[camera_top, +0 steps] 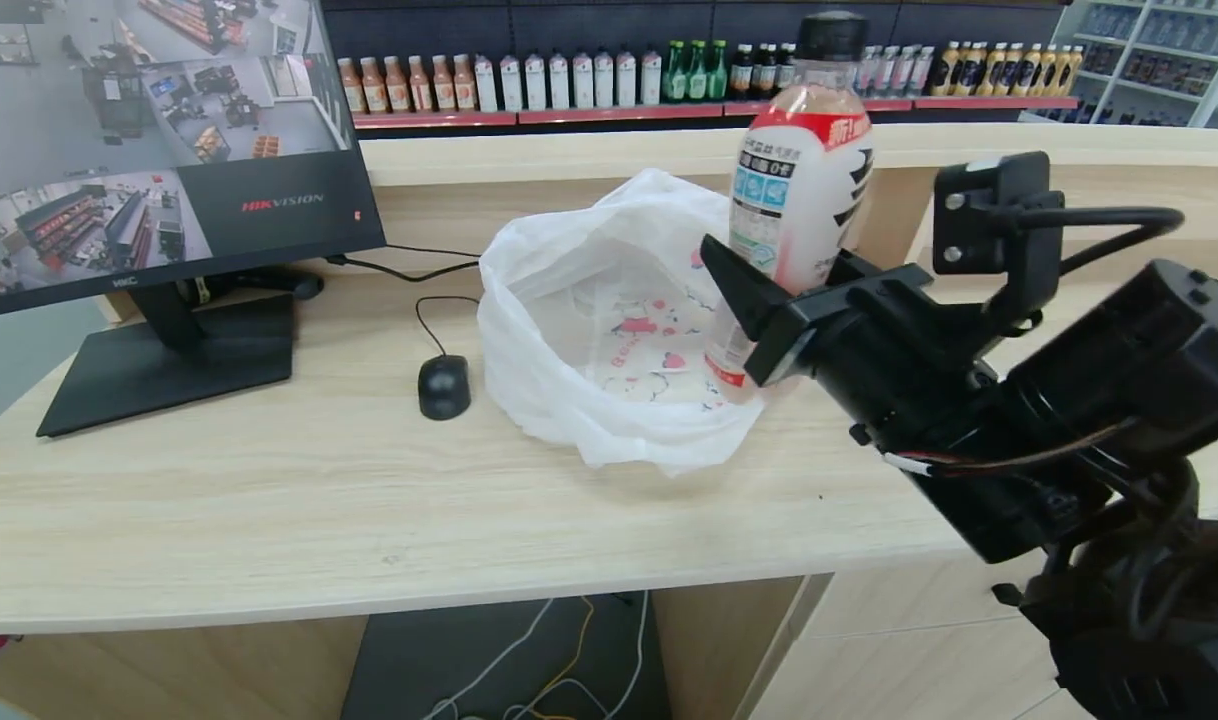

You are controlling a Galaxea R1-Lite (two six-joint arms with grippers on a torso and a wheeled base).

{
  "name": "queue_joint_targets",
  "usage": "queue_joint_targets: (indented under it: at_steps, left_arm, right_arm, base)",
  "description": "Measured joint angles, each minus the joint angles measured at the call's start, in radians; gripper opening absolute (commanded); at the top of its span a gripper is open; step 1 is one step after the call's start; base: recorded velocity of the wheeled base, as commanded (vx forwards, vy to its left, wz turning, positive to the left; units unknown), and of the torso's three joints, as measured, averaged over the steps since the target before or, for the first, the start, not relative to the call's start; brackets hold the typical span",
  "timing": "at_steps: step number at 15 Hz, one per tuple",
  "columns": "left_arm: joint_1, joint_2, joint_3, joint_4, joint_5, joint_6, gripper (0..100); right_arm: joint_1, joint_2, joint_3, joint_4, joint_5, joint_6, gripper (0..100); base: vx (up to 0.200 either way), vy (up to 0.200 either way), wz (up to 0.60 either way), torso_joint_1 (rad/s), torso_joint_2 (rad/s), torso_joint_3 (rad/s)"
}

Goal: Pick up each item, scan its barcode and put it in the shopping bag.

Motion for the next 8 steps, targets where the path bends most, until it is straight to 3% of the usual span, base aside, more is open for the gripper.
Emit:
queue_joint_targets:
  at_steps: [4,8]
  left_arm:
    - [0.0,0.0,0.0,0.0,0.0,0.0,100]
    - [0.0,0.0,0.0,0.0,0.0,0.0,100]
  right_arm:
    - [0.036,0.087,-0.225,0.097,-0.043,-0.034,0]
    - [0.04,0.141,-0.288,0.154,-0.042,-0.037,0]
  base:
    - [0.0,0.0,0.0,0.0,0.0,0.0]
    - [0.0,0.0,0.0,0.0,0.0,0.0]
